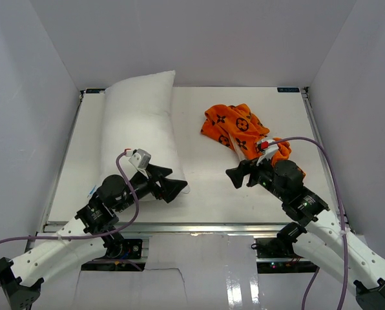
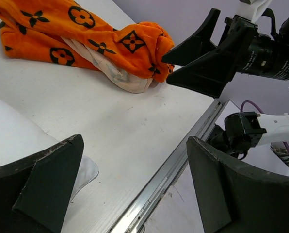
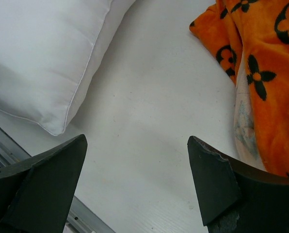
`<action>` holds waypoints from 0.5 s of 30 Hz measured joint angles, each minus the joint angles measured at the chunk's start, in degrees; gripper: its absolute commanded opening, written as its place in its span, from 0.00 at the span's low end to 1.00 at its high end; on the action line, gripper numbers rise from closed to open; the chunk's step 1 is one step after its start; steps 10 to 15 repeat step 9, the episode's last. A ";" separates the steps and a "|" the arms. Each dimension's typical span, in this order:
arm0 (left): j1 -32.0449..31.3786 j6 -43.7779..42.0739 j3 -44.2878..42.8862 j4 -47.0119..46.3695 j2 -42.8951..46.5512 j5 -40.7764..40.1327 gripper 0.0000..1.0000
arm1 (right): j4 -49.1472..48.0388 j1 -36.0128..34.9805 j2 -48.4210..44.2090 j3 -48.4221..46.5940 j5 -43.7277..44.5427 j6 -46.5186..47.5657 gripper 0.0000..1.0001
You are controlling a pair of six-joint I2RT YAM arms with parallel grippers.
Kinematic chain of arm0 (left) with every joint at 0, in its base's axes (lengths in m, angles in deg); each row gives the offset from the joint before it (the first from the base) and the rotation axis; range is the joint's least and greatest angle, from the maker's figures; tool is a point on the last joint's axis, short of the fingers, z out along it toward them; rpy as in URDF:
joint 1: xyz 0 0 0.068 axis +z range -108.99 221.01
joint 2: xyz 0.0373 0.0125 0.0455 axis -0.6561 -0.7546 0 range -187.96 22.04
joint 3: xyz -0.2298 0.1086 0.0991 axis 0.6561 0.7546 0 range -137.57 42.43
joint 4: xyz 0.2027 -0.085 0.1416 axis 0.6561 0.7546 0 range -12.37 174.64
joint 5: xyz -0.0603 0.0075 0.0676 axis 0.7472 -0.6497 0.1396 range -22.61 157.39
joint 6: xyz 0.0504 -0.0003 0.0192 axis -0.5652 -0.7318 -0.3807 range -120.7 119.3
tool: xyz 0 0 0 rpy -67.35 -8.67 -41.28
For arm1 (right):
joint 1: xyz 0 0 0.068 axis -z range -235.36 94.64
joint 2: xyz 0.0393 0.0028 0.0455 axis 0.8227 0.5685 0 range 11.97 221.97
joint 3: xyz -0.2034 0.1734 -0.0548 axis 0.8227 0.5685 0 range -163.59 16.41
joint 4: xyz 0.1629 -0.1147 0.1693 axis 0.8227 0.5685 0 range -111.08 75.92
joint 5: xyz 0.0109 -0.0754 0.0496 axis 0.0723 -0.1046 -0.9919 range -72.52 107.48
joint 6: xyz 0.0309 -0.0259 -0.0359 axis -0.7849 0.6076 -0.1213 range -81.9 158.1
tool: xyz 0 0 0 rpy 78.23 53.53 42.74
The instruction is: Remove the pillowcase from the pillow
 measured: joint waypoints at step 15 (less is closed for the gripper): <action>-1.18 0.02 0.00 0.22 0.35 -0.24 0.98 | 0.00 0.00 0.31 0.00 -0.02 -0.02 0.90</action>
